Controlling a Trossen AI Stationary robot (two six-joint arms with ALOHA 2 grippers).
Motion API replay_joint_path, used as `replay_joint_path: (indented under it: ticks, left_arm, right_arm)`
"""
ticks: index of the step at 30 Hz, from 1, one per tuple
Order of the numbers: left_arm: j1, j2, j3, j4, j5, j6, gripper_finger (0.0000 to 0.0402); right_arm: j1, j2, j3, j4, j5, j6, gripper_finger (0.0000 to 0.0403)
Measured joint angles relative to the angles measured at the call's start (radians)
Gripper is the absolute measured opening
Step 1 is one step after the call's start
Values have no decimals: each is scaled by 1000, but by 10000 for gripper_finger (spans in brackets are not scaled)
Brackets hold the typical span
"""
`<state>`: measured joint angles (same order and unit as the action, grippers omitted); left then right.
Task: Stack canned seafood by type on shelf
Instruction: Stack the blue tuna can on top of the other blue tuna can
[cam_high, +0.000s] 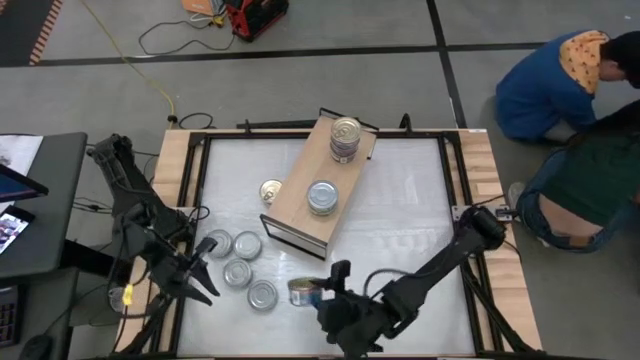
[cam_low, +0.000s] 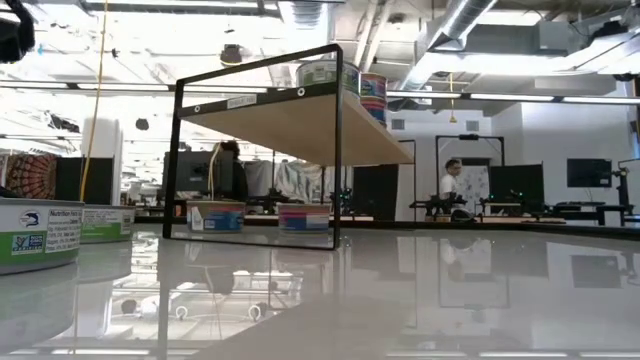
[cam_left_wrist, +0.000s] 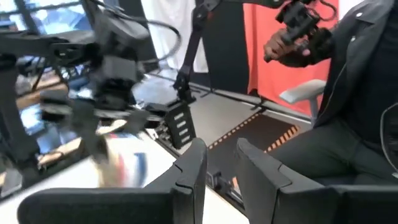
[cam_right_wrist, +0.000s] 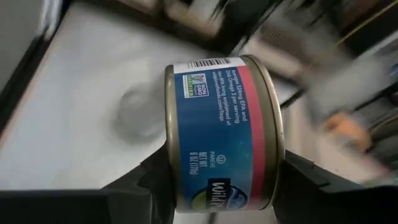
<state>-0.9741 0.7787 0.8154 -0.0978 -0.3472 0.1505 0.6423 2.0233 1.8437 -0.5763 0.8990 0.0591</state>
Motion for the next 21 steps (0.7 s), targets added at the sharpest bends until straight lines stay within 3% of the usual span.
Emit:
replay_joint_path:
  ticks: [3, 7, 10, 15, 21]
  left_arm:
    - [12, -13, 0, -1, 9, 36, 74]
    - [50, -13, 0, -30, 27, 44, 74]
    - [99, -7, 0, -84, 145, 1, 74]
    - [186, -13, 0, -116, 290, -4, 63]
    - [282, -54, 0, -204, 312, 74, 50]
  right_arm:
    - [-24, -46, 1, 67, 117, -156, 222]
    - [-80, -103, 1, 23, 279, -254, 222]
    - [-138, -146, 1, -33, 358, -289, 222]
    - [-262, -197, 1, -123, 364, -374, 223]
    - [-424, -236, 0, -135, 364, -575, 224]
